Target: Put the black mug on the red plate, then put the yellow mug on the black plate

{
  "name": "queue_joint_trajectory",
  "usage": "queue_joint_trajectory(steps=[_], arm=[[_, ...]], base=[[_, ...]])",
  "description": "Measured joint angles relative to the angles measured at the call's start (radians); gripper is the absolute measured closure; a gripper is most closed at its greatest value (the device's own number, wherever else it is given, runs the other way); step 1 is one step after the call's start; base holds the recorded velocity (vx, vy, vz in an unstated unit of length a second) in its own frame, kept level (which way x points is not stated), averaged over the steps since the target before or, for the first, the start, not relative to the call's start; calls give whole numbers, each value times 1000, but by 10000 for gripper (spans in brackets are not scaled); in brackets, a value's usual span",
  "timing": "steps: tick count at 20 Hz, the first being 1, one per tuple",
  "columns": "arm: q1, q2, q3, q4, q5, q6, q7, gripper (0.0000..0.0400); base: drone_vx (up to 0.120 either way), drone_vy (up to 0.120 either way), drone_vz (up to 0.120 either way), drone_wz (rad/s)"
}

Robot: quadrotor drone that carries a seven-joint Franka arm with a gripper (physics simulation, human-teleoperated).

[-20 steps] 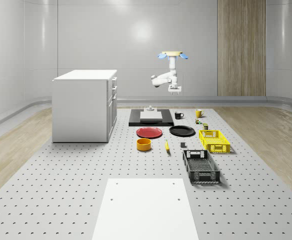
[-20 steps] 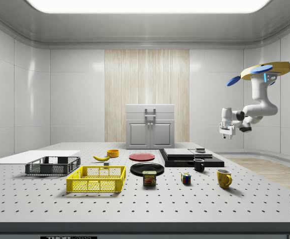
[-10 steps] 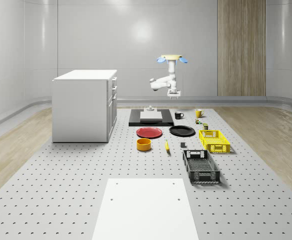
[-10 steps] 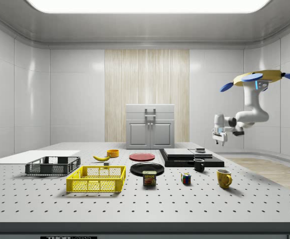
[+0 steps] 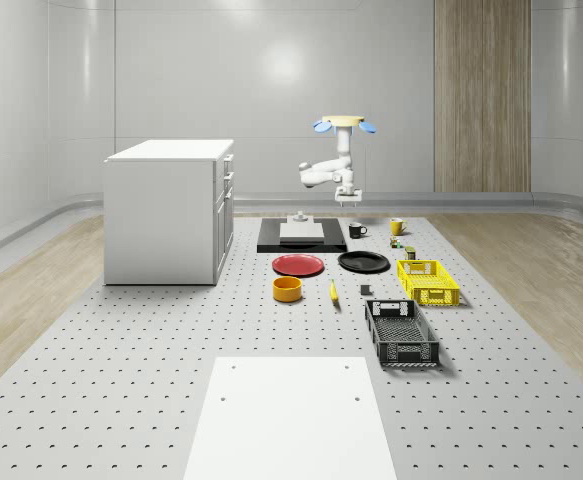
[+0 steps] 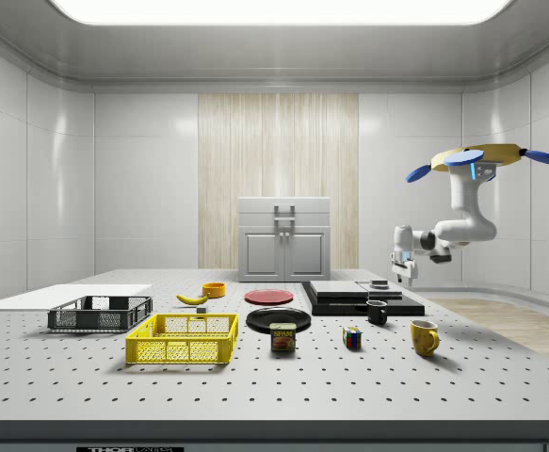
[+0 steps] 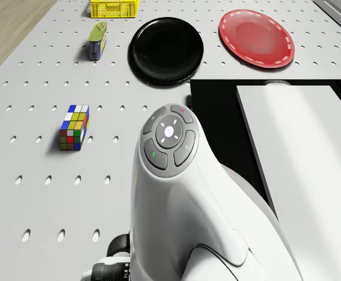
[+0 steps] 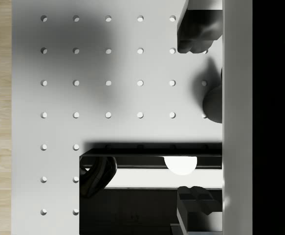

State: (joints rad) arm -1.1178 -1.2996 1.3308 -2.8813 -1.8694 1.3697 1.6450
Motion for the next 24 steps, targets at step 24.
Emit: queue_joint_trajectory(steps=[24], arm=[[-21, -80, 17, 4, 36, 75, 19, 0]], base=[[117, -13, -62, 0]])
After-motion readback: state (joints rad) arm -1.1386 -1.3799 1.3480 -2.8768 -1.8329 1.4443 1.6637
